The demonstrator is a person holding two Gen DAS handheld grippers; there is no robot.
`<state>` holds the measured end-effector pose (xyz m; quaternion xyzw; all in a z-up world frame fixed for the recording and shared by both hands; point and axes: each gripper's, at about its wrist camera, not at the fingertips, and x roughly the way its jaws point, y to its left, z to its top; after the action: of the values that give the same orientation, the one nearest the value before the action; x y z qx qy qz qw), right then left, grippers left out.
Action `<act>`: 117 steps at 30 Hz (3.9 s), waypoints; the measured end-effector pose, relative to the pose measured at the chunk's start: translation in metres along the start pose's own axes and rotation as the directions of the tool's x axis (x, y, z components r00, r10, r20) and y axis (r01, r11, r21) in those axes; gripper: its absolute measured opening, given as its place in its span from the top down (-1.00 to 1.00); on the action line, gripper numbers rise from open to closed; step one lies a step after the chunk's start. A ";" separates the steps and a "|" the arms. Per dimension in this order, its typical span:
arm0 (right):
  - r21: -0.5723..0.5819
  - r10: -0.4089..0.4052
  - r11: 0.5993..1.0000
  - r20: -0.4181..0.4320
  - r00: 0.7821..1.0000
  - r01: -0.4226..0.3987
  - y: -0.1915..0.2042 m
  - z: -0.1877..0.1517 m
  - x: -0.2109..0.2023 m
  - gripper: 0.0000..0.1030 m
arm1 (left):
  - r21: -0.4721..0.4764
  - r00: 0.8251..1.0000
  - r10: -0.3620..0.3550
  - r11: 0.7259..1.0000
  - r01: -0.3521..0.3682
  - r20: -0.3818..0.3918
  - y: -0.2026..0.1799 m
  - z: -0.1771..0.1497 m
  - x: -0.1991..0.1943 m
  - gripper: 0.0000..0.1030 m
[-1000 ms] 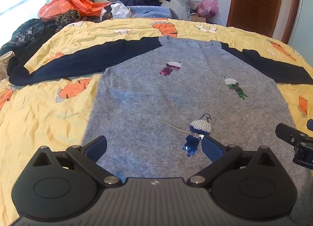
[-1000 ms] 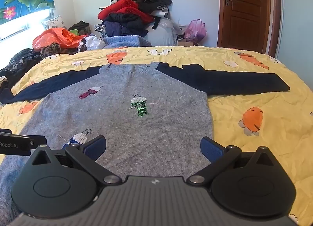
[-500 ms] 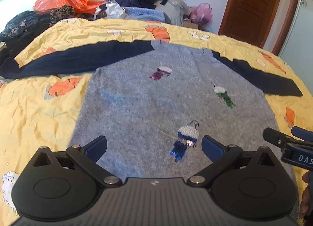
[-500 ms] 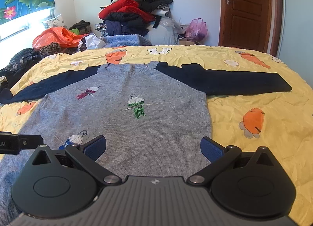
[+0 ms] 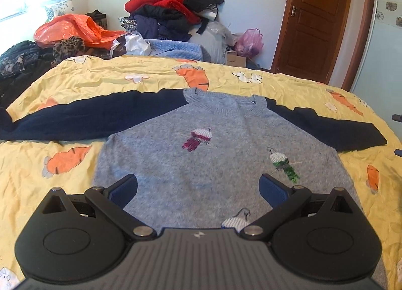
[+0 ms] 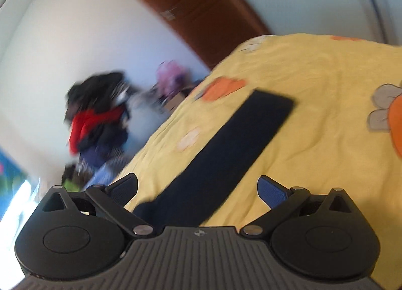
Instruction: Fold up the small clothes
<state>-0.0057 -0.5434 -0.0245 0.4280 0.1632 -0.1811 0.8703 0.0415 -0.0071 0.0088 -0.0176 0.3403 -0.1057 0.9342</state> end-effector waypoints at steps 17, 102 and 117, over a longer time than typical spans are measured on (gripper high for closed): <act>0.091 -0.088 0.992 0.022 0.996 0.085 -0.055 0.039 0.108 0.45 | -0.088 0.997 -0.029 0.996 0.023 -0.066 0.006 0.004 0.038 -1.00; -0.663 0.048 0.709 -0.293 0.955 -0.239 0.203 -0.211 0.112 -0.53 | -0.278 0.989 -0.086 0.953 0.118 0.123 0.079 0.055 0.097 -0.09; -0.756 -0.017 0.623 -0.271 0.962 -0.202 0.192 -0.233 0.121 -0.75 | -0.316 0.987 -0.072 0.942 0.115 0.145 0.138 0.041 0.089 -0.26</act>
<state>0.1580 -0.2687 -0.0810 0.0379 0.3119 0.0084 0.9493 0.1603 0.1074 -0.0304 -0.1936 0.2894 -0.0914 0.9330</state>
